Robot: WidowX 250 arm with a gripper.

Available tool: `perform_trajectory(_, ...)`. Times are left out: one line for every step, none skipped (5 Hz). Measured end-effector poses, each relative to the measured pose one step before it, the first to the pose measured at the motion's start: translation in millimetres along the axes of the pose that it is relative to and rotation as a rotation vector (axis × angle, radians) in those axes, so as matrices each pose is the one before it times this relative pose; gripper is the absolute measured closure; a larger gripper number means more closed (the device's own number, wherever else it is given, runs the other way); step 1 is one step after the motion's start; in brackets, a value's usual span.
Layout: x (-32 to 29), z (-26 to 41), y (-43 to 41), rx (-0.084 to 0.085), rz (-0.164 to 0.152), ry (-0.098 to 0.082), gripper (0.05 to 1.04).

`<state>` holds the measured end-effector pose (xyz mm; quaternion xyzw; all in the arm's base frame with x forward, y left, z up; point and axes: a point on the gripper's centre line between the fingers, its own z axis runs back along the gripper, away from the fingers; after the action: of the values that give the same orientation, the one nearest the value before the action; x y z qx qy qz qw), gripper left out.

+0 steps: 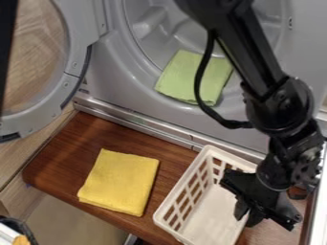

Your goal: Put the basket on top of the yellow cloth

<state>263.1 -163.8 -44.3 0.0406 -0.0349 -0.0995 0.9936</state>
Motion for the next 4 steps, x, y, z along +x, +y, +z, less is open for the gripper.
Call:
perform_trajectory(-5.22,9.26,4.93,0.0130,-0.0009,0.0364,0.981)
perform_trajectory(-8.57,10.18,5.23,0.0228,0.0407,0.0513,0.994)
perform_trajectory(-18.34,3.87,23.46,0.0322,0.1014,0.0737,0.994)
perform_trajectory(-18.56,8.60,24.22,0.0569,0.0713,0.0192,0.994)
